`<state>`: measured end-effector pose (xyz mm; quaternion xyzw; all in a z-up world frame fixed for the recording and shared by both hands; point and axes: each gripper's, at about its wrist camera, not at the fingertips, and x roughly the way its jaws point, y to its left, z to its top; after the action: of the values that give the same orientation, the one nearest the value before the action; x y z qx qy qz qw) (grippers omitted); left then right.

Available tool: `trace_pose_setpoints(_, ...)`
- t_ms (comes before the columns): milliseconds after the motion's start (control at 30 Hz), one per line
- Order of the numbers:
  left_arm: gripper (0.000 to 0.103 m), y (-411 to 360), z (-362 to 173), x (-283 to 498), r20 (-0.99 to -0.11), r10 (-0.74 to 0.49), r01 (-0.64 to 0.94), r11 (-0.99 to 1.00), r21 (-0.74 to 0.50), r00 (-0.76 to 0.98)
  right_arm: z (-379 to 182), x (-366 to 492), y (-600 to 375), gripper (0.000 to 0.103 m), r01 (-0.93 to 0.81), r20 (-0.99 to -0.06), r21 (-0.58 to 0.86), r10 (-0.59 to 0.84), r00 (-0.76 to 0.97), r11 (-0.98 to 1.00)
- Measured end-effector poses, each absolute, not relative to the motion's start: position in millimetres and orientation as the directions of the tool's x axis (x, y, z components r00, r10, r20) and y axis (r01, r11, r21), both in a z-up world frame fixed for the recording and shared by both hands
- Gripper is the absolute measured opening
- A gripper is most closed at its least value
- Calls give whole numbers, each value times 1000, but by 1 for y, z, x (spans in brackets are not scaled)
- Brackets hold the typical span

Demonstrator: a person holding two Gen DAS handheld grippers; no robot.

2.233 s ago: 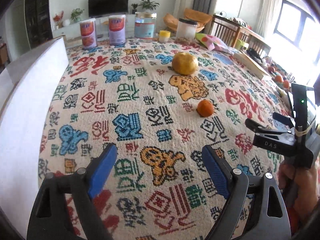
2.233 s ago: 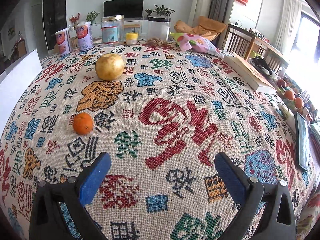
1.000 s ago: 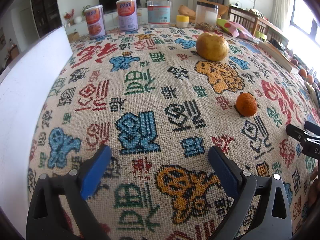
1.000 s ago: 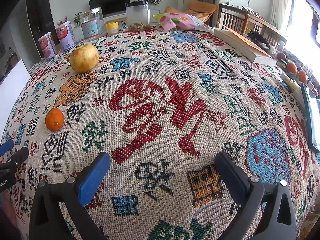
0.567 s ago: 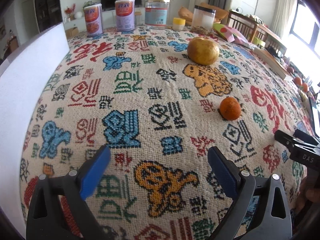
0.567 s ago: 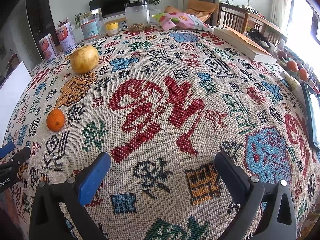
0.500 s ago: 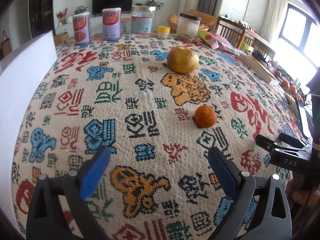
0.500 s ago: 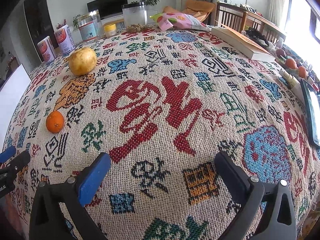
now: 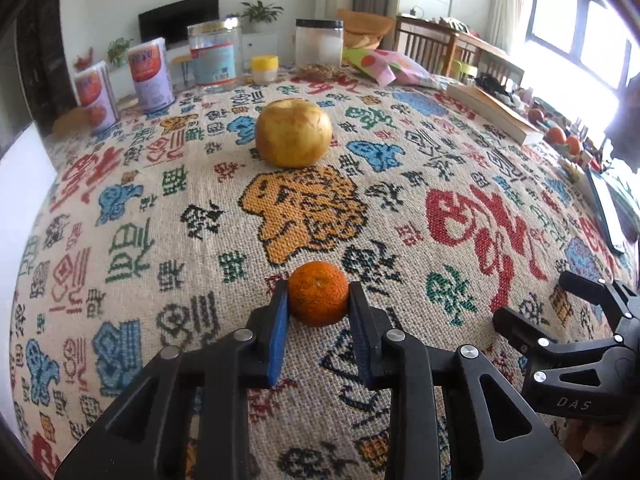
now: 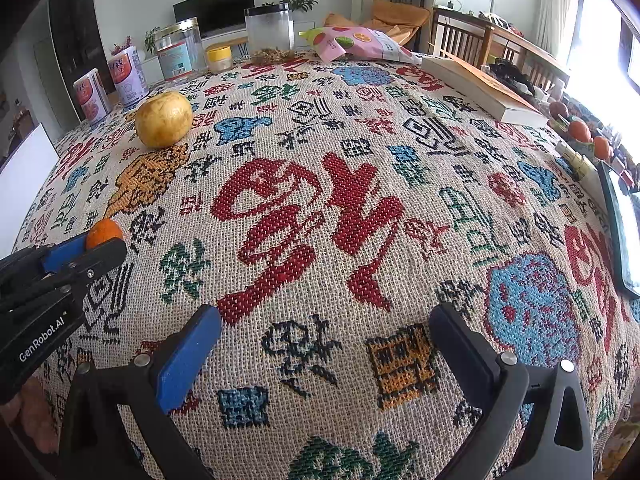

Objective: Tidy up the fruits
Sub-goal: 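Move both tools back over the last mandarin and yellow pear, then grasp the yellow pear with the right tool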

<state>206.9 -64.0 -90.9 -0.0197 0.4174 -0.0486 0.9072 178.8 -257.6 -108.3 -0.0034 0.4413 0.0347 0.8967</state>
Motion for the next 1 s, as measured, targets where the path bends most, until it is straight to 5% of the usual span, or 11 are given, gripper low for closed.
trace_pose_setpoints(433,32,31,-101,186,-786,-1,-66,996,-53,619,-108,178,-257,103,-54,-789,23,51,612,998)
trace_pose_setpoints(500,39,30,-103,183,-771,-5,-53,997,-50,637,-108,178,-258,103,-54,-789,23,52,612,998)
trace_pose_setpoints(567,69,23,-103,182,-774,-7,-24,999,-29,633,-108,178,-258,103,-55,-789,23,52,612,998)
trace_pose_setpoints(633,87,17,-106,186,-790,21,-17,1000,14,612,-108,178,-258,103,-55,-789,24,53,612,998)
trace_pose_setpoints(1000,98,22,-109,190,-802,36,-50,999,8,596,-107,175,-259,103,-50,-791,33,57,609,998)
